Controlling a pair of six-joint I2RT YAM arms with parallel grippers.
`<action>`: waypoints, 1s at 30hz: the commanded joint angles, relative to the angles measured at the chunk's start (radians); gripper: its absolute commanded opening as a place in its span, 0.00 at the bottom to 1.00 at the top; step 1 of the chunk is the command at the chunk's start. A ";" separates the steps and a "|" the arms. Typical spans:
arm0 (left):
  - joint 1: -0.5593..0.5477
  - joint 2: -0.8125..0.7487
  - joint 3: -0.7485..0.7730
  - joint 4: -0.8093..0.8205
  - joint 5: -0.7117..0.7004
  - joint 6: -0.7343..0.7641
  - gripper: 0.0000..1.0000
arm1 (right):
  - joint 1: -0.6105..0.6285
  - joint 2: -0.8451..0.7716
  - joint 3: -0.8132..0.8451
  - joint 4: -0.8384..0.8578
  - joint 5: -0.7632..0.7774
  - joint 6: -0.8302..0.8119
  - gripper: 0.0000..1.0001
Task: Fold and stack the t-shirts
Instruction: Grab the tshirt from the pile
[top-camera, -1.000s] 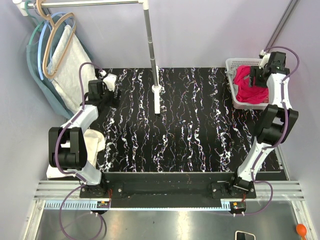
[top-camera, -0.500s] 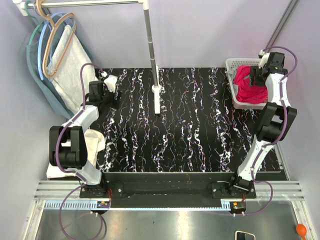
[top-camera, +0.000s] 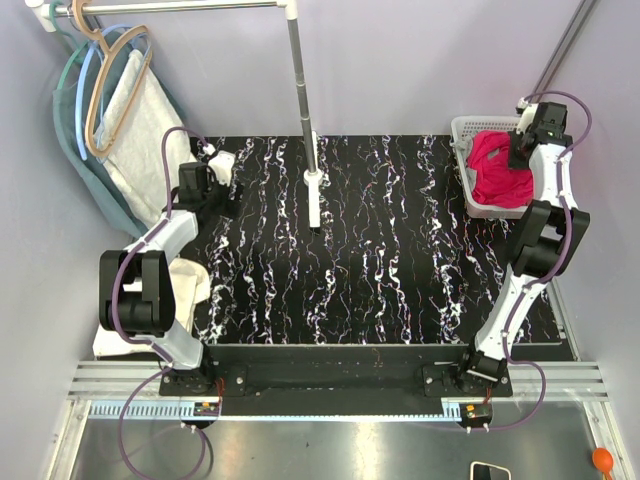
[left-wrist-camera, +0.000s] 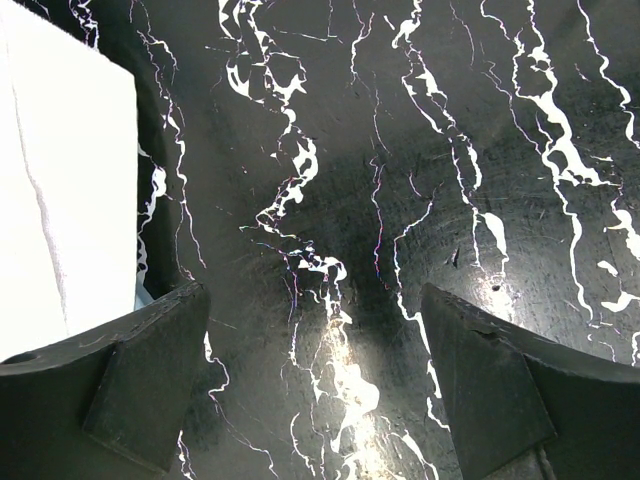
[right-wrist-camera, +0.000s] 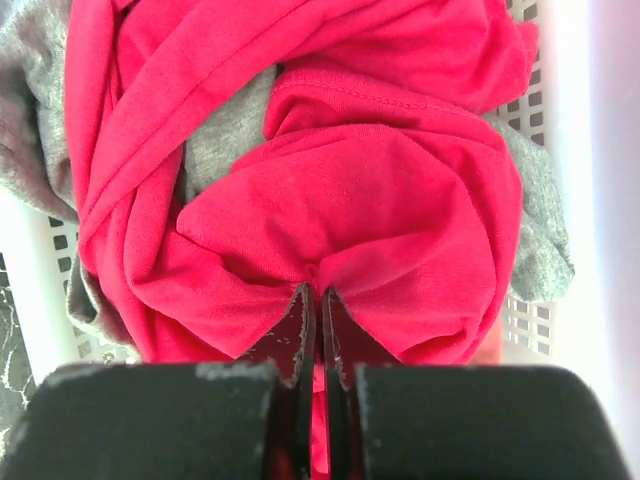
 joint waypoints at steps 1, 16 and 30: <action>0.004 0.007 -0.002 0.046 -0.011 -0.001 0.91 | -0.005 -0.019 0.020 0.020 0.026 -0.011 0.00; -0.036 -0.189 0.063 -0.184 0.003 -0.019 0.91 | -0.003 -0.240 0.518 -0.319 -0.085 0.020 0.00; -0.082 -0.416 0.105 -0.304 -0.042 0.015 0.94 | 0.023 -0.484 0.586 -0.523 -0.389 -0.273 0.00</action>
